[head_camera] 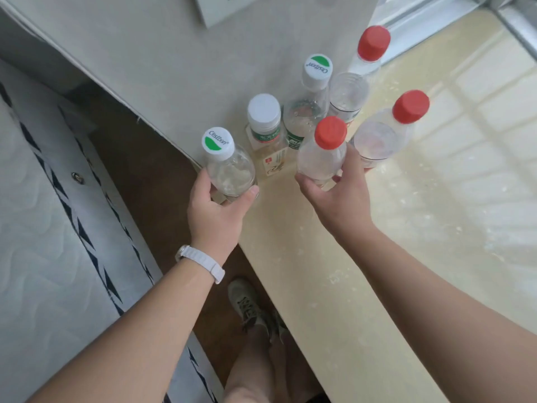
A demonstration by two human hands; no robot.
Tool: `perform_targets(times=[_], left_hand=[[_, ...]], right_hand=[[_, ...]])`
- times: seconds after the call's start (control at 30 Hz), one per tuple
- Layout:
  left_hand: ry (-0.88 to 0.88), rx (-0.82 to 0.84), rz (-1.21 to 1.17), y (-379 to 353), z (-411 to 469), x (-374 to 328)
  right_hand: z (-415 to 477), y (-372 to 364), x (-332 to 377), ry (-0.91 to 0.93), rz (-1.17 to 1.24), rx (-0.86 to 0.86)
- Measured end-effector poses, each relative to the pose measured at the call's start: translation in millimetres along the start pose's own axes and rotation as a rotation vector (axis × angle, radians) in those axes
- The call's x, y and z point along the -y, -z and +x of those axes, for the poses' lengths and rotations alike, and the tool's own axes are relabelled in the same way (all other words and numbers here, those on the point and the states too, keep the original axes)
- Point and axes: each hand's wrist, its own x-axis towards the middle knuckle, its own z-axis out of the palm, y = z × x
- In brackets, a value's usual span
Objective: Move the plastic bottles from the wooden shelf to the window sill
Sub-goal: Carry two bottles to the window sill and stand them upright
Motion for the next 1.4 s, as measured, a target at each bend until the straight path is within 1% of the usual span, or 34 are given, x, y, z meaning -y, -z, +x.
perform_targets(times=[0.3,0.63,0.73,0.93,1.07,1.17,1.23,1.33,1.4], left_hand=[[-0.017,-0.001,-0.051,-4,14,4],[-0.032,0.018,-0.087,-12,21,1],[-0.03,0.018,-0.073,-12,22,1],[0.043,0.032,-0.067,-9,21,2],[0.067,0.044,0.003,-2,14,-8],[0.093,0.045,0.014,11,2,-28],[0.079,0.055,0.057,24,-8,-44],[-0.004,0.128,0.192,48,-23,-68],[-0.115,0.225,0.342,65,-28,-87]], right_hand=[[4,-11,8,-0.053,0.019,-0.037],[-5,-9,2,-0.061,-0.044,-0.064],[-7,-8,0,-0.095,-0.047,-0.087],[-9,-8,-1,-0.131,-0.087,-0.092],[-18,0,4,-0.173,-0.089,-0.069],[-34,16,14,-0.184,-0.109,-0.046],[-46,29,21,-0.182,-0.15,-0.035],[-59,52,39,-0.137,-0.221,0.0],[-62,66,56,-0.056,-0.298,0.039]])
